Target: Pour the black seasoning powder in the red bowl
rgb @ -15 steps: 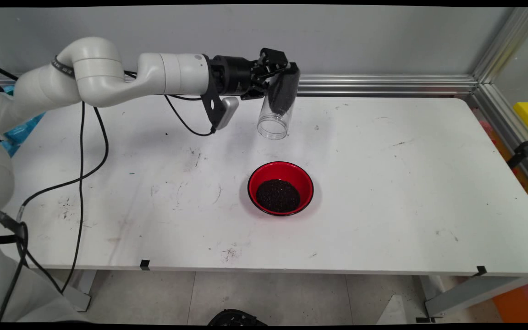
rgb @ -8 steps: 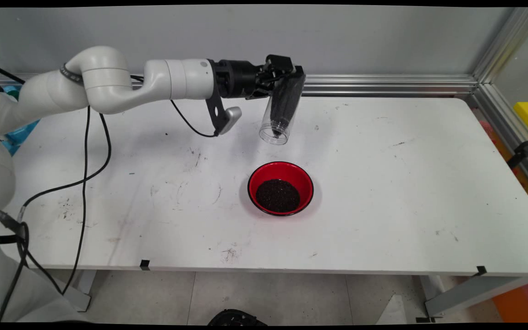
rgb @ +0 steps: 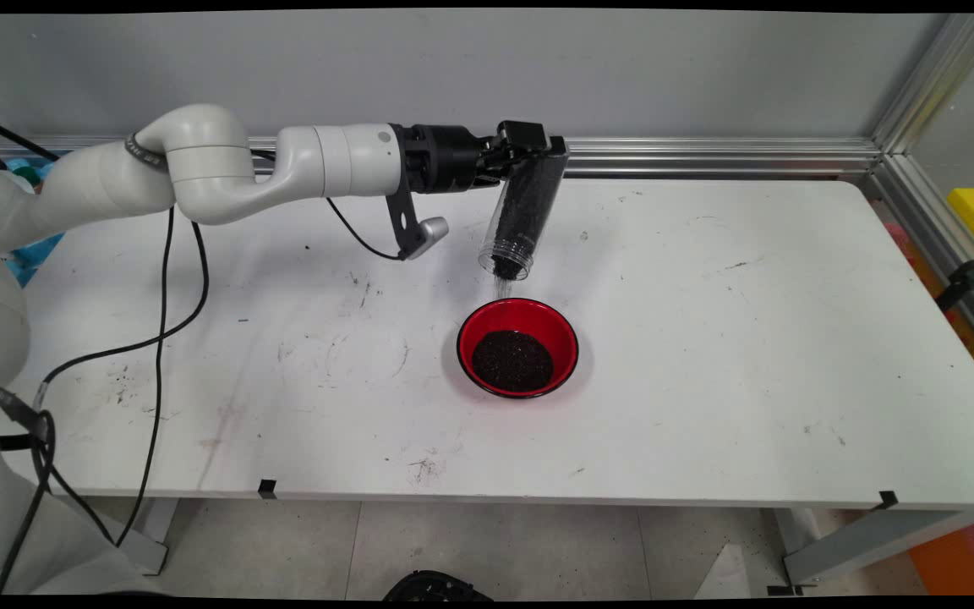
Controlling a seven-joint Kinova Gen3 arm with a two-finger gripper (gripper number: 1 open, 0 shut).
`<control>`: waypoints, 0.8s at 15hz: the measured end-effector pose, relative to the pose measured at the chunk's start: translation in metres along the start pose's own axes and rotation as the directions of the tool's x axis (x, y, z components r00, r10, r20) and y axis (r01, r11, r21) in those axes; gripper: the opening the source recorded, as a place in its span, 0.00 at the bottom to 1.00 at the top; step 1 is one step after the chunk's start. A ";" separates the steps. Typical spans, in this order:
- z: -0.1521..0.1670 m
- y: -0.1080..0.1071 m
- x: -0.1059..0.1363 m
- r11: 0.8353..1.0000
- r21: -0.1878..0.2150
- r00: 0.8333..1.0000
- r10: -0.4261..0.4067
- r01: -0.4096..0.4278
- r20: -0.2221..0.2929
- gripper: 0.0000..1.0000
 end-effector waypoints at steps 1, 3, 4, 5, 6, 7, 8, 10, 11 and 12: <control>0.001 0.000 0.001 1.000 0.003 1.000 0.010 -0.010 0.001 0.00; 0.002 0.001 0.002 1.000 0.010 1.000 0.029 -0.029 0.002 0.00; 0.003 0.001 0.004 0.999 0.014 0.999 0.038 -0.038 0.001 0.00; 0.003 0.001 0.005 0.999 0.019 0.999 0.048 -0.048 0.000 0.00; 0.004 0.001 0.007 0.998 0.023 0.998 0.057 -0.057 -0.002 0.00; 0.004 0.001 0.008 0.998 0.027 0.998 0.065 -0.064 -0.003 0.00; 0.005 0.001 0.010 0.997 0.032 0.997 0.072 -0.072 -0.005 0.00; 0.006 0.001 0.014 0.996 0.041 0.996 0.085 -0.085 -0.010 0.00; 0.006 0.001 0.015 0.995 0.043 0.996 0.089 -0.088 -0.011 0.00; 0.007 0.001 0.016 0.995 0.046 0.996 0.094 -0.093 -0.012 0.00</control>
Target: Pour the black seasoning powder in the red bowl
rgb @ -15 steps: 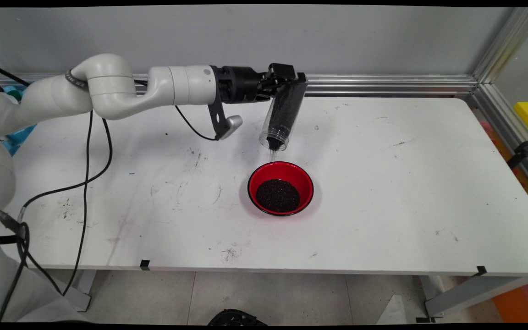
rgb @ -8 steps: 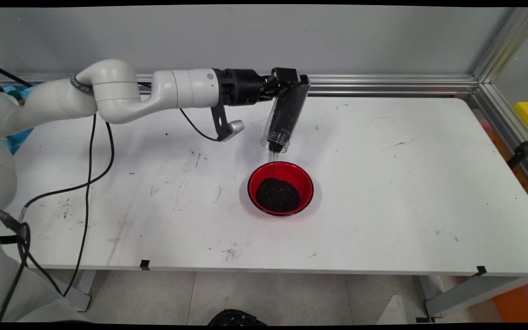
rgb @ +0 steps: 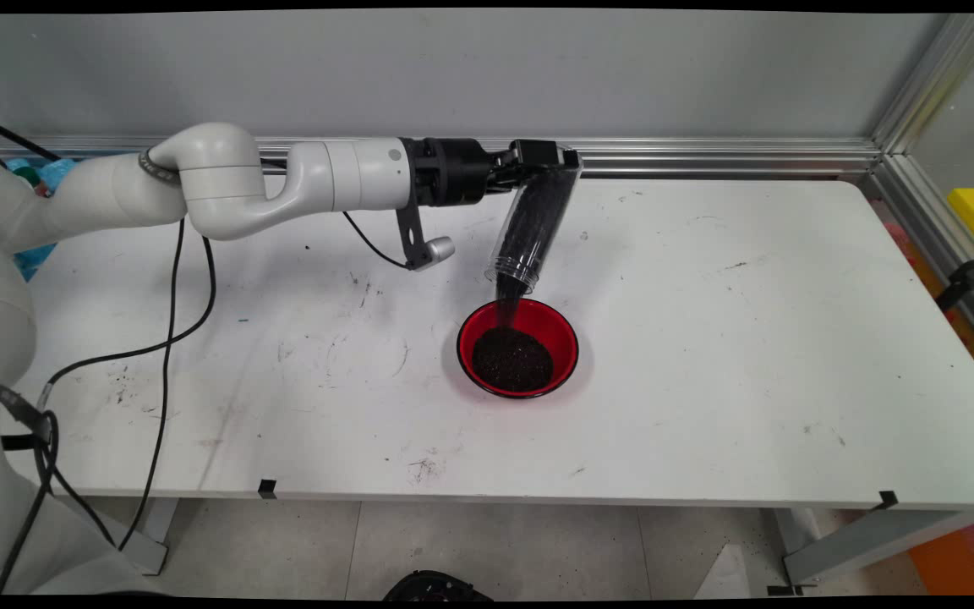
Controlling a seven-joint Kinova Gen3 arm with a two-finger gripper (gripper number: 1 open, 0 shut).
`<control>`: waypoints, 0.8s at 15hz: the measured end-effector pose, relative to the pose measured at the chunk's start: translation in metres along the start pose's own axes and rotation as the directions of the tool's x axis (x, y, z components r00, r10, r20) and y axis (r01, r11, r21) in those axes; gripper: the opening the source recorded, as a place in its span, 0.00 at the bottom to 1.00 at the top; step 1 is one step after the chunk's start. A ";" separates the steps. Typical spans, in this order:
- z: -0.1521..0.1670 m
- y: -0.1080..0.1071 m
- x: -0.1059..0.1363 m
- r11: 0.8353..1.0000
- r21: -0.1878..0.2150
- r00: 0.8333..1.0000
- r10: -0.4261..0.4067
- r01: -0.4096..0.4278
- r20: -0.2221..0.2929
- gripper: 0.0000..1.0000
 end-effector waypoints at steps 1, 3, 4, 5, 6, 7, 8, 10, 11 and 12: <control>0.001 0.000 0.002 1.000 0.003 1.000 0.005 -0.005 -0.001 0.00; 0.003 0.000 0.004 1.000 0.007 1.000 0.013 -0.013 -0.003 0.00; 0.004 0.001 0.005 1.000 0.009 1.000 0.017 -0.017 -0.003 0.00; 0.005 0.001 0.006 1.000 0.012 1.000 0.021 -0.021 -0.003 0.00; 0.007 0.001 0.007 1.000 0.015 1.000 0.026 -0.026 -0.003 0.00; 0.008 0.000 0.009 0.999 0.017 1.000 0.029 -0.029 -0.004 0.00; 0.009 0.000 0.010 0.999 0.020 0.999 0.034 -0.034 -0.004 0.00; 0.011 -0.001 0.013 0.999 0.025 0.999 0.042 -0.041 -0.003 0.00; 0.011 -0.001 0.013 0.999 0.026 0.999 0.044 -0.044 -0.003 0.00; 0.011 -0.001 0.015 0.998 0.028 0.999 0.048 -0.048 -0.002 0.00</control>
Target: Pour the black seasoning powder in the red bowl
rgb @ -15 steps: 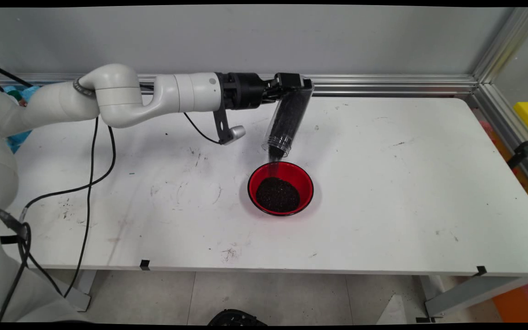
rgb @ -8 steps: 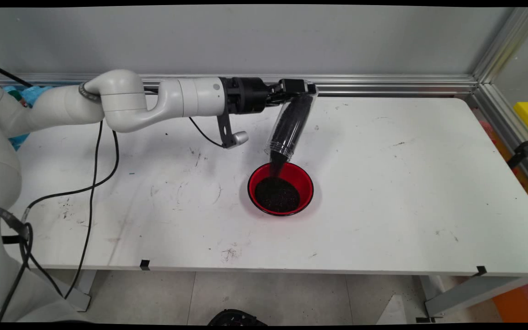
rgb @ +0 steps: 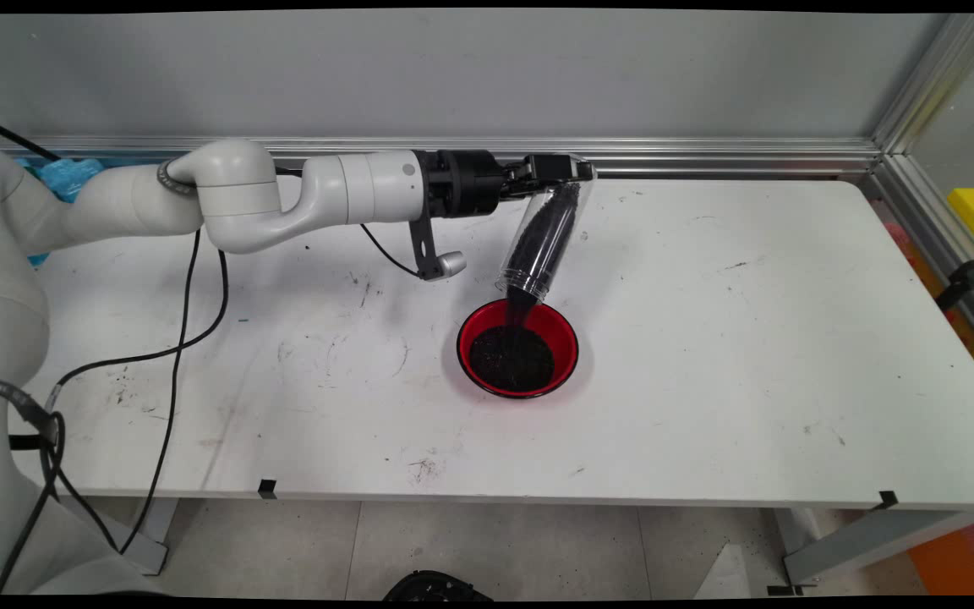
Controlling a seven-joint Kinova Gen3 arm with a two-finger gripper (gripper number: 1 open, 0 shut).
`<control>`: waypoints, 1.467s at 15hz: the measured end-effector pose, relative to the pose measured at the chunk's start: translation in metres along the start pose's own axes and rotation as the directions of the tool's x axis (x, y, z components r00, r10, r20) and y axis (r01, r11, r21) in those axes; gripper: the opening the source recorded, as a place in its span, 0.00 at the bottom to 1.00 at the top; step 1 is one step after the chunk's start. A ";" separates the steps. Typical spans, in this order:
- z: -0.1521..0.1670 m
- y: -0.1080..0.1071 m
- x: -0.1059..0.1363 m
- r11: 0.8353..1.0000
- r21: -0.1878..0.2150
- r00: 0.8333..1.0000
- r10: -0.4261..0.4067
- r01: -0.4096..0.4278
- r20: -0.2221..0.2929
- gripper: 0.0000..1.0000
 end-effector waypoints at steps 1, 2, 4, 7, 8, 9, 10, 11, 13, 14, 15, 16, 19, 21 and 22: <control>0.000 -0.001 0.001 1.000 0.002 1.000 0.003 -0.003 0.001 0.00; 0.000 -0.001 0.003 1.000 0.003 1.000 0.007 -0.007 0.001 0.00; 0.000 -0.002 0.006 1.000 0.005 1.000 0.012 -0.012 0.001 0.00; -0.002 -0.003 0.010 1.000 0.007 1.000 0.020 -0.020 0.005 0.00; -0.002 -0.004 0.010 1.000 0.008 1.000 0.023 -0.023 0.007 0.00; -0.003 -0.004 0.011 1.000 0.009 1.000 0.025 -0.025 0.008 0.00; -0.004 -0.005 0.012 1.000 0.009 1.000 0.028 -0.028 0.011 0.00; -0.005 -0.006 0.012 0.999 0.011 0.999 0.032 -0.032 0.014 0.00; -0.006 -0.006 0.012 0.999 0.012 0.999 0.039 -0.039 0.021 0.00; -0.007 -0.007 0.012 0.999 0.014 0.999 0.043 -0.043 0.024 0.00; -0.007 -0.007 0.012 0.999 0.016 0.998 0.048 -0.048 0.028 0.00; -0.008 -0.008 0.011 0.998 0.019 0.998 0.053 -0.054 0.031 0.00; -0.009 -0.010 0.011 0.997 0.030 0.997 0.070 -0.071 0.033 0.00; -0.010 -0.011 0.011 0.996 0.037 0.996 0.083 -0.084 0.031 0.00; -0.010 -0.012 0.011 0.995 0.040 0.995 0.091 -0.092 0.029 0.00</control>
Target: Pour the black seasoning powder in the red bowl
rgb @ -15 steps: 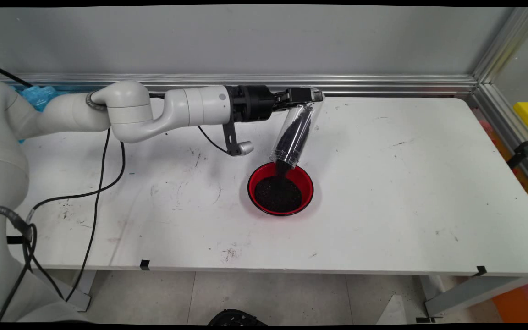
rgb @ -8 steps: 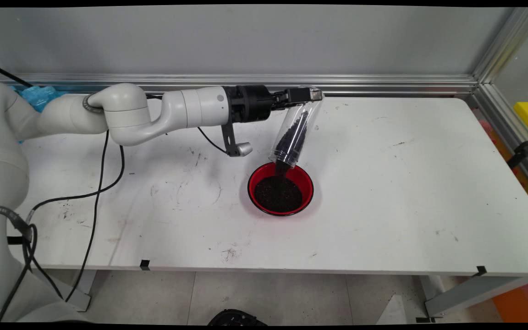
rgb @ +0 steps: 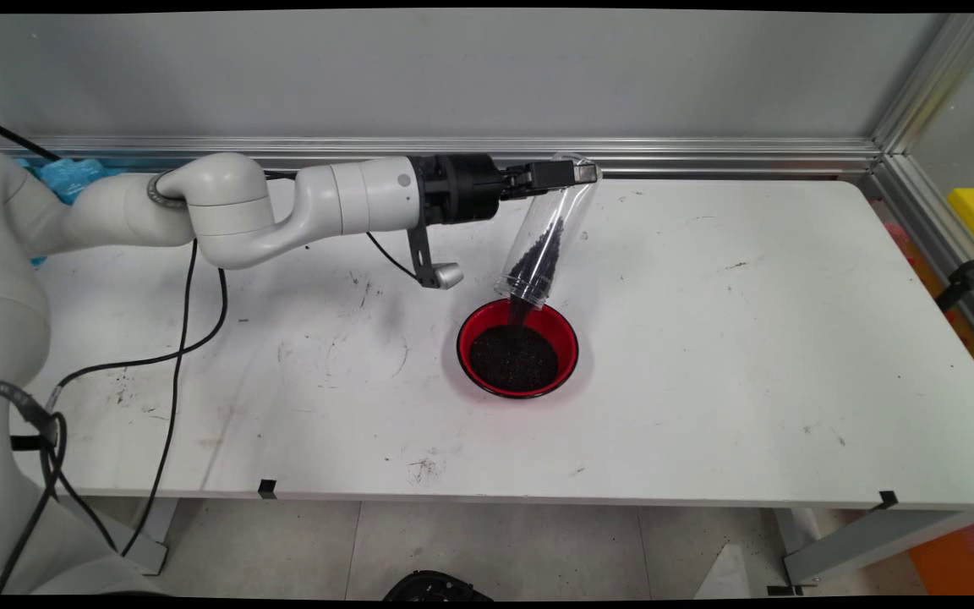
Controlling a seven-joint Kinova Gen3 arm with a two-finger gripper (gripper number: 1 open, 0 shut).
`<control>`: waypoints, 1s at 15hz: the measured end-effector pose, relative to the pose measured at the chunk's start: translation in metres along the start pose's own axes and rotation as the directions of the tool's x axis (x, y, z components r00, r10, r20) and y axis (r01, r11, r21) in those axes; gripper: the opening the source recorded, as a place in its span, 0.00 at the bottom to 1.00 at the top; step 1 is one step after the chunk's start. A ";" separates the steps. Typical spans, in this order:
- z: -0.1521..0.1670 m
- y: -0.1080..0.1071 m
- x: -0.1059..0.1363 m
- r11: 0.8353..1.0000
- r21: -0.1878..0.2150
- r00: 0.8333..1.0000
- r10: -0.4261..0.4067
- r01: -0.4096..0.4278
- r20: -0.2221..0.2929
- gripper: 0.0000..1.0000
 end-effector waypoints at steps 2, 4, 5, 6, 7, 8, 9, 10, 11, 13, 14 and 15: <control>0.000 0.000 0.000 1.000 0.005 1.000 0.016 -0.016 -0.003 0.00; 0.000 0.000 -0.001 0.999 0.012 1.000 0.030 -0.030 -0.005 0.00; 0.000 0.000 -0.002 0.999 0.015 0.999 0.035 -0.035 -0.005 0.00; 0.000 0.000 -0.002 0.999 0.019 0.999 0.041 -0.041 -0.005 0.00; 0.001 0.000 -0.003 0.999 0.022 0.999 0.045 -0.045 -0.004 0.00; 0.001 -0.001 -0.003 0.998 0.026 0.999 0.050 -0.050 -0.004 0.00; 0.002 -0.001 -0.003 0.998 0.030 0.999 0.054 -0.054 -0.003 0.00; 0.002 -0.002 -0.004 0.998 0.035 0.998 0.060 -0.060 -0.003 0.00; 0.003 -0.003 -0.004 0.997 0.042 0.998 0.066 -0.066 -0.002 0.00; 0.004 -0.004 -0.005 0.996 0.052 0.997 0.074 -0.074 -0.001 0.00; 0.005 -0.005 -0.005 0.995 0.057 0.997 0.077 -0.077 0.000 0.00; 0.005 -0.006 -0.006 0.995 0.062 0.997 0.080 -0.080 0.001 0.00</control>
